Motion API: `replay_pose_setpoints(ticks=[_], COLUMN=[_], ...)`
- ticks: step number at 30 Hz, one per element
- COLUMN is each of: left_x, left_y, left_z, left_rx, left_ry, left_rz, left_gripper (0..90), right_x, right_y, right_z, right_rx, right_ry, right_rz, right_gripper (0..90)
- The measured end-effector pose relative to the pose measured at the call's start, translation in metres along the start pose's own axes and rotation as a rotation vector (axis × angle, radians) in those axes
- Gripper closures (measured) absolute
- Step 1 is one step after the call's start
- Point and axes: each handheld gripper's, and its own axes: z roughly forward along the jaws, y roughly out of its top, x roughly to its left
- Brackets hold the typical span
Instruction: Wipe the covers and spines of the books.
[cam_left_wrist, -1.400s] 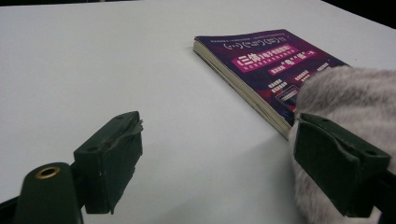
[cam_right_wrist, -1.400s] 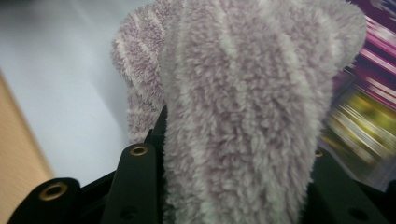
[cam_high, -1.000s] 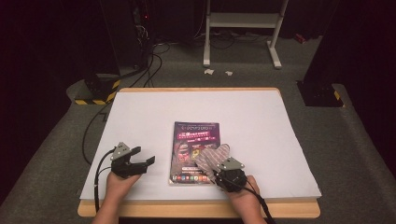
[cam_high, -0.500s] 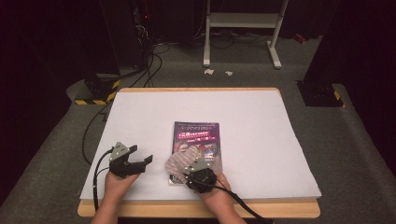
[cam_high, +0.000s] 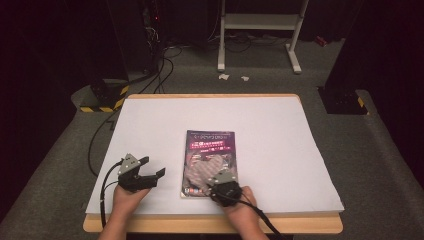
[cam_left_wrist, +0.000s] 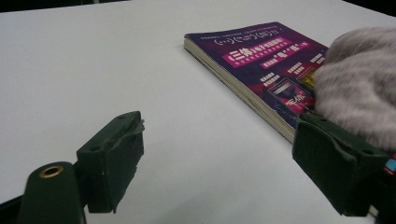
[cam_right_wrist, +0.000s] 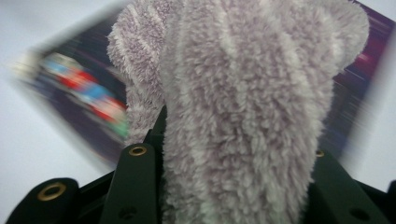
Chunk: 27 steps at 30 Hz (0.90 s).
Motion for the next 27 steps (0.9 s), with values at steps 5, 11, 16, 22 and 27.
replay_pose_setpoints(ticks=[5, 11, 16, 22, 27], left_x=[-0.004, -0.005, -0.004, -0.002, -0.002], left_y=[0.000, -0.001, -0.002, 0.000, 0.001], left_z=[0.001, 0.002, 0.003, 0.002, 0.001], left_rx=[-0.003, 0.011, 0.018, 0.004, -0.002], left_ry=[-0.018, -0.020, -0.021, -0.020, -0.026], left_rz=[0.006, 0.018, 0.020, 0.019, 0.014], left_gripper=[16.9, 16.9, 16.9, 16.9, 16.9], right_x=[-0.040, -0.052, -0.042, -0.002, 0.035], right_y=[-0.015, -0.005, 0.014, 0.042, 0.063], right_z=[-0.013, 0.002, 0.019, 0.042, 0.058], right_rx=[0.026, 0.030, 0.034, 0.021, 0.002], right_ry=[-0.069, -0.078, -0.055, 0.024, 0.084], right_rz=[0.076, 0.099, 0.066, -0.004, -0.076], right_gripper=[58.6, 58.4, 58.4, 58.4, 58.6])
